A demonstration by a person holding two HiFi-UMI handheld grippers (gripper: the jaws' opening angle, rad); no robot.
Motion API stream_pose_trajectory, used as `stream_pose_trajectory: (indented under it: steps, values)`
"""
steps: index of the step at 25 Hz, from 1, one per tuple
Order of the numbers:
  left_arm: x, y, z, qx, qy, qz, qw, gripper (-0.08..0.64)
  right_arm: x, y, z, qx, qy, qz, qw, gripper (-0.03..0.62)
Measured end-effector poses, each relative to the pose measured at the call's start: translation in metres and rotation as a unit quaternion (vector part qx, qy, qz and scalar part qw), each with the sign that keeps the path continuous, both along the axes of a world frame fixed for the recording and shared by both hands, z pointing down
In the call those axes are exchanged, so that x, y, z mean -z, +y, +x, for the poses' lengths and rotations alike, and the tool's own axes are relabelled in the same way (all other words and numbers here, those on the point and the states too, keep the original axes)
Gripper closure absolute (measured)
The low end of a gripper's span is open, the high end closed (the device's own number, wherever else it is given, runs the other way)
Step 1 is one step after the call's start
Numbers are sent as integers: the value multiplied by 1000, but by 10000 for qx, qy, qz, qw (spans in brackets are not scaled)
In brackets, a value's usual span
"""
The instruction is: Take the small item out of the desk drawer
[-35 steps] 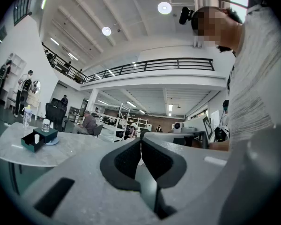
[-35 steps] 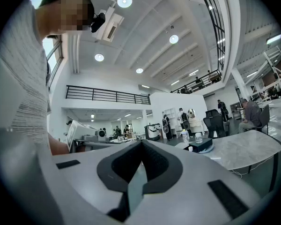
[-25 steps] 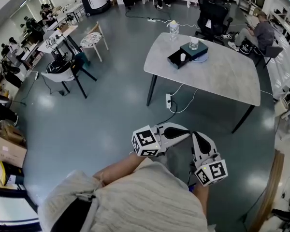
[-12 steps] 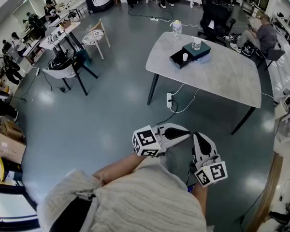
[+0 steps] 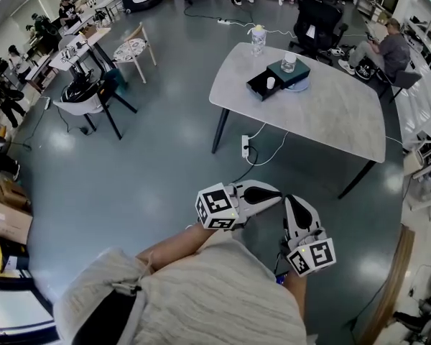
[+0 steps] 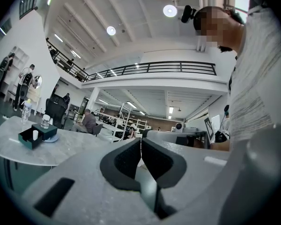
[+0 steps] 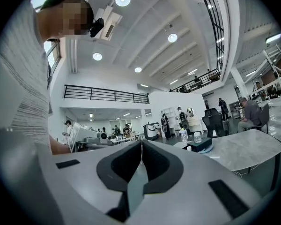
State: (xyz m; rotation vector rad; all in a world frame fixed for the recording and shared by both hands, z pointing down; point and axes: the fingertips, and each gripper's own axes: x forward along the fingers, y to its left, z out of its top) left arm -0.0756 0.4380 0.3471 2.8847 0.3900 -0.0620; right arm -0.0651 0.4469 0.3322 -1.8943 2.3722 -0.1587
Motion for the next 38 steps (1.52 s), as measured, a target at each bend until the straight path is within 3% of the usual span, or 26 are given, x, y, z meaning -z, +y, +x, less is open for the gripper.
stream_pose_trajectory:
  steps: [6,17,28,38]
  values:
    - [-4,-50,27,-14,41,-107,9999,543,-8,-50,22,39,26,-175,9998,581]
    - [1,-202,65,215,202,-355,9989,543,-3,-197,61,193,180,-359,9990,581]
    - [-14,-295,55,514,233,-668,9962,543,-22,-289,52,388,136,-678,9969,581]
    - [-43,-370,66,1202,43,-940,9883,543,-46,-366,74,972,69,-911,9911,581]
